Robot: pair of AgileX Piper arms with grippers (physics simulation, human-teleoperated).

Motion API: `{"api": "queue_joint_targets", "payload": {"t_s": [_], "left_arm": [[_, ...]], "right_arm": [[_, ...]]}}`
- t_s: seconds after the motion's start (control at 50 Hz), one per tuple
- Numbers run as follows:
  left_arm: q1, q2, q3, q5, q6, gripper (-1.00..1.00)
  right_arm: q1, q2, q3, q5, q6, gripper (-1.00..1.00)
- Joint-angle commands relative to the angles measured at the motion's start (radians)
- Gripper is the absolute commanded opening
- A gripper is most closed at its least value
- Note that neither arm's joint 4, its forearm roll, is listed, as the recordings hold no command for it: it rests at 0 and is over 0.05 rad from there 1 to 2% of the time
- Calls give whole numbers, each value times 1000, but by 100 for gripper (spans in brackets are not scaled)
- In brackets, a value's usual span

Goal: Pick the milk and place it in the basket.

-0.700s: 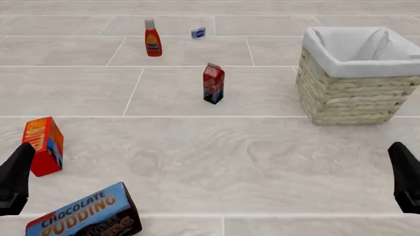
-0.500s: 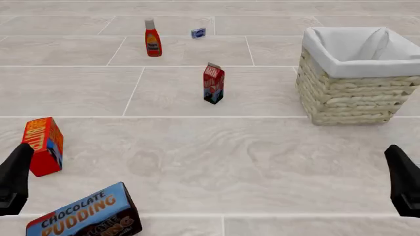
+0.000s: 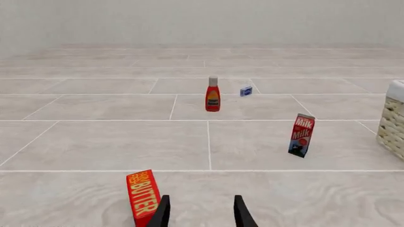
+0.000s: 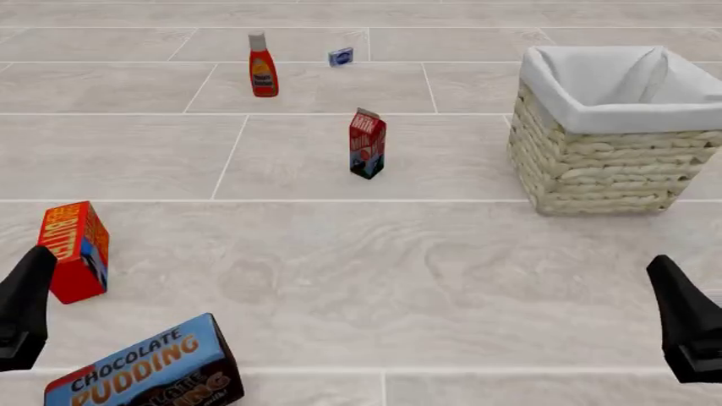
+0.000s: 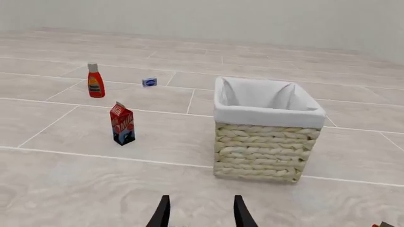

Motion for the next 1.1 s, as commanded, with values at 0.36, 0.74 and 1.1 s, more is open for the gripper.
{"api": "queue_joint_targets", "payload": {"t_s": [0.36,0.74,1.1], "left_arm": [[1,-1,1,-1,-1,100],[1,-1,1,-1,-1,100],[1,-1,1,-1,-1,100]], "right_arm": [[165,-1,2,4,-75,100],[240,790,-440,-295,-171,100],[350,1141,-776,-219,-131,100]]}}
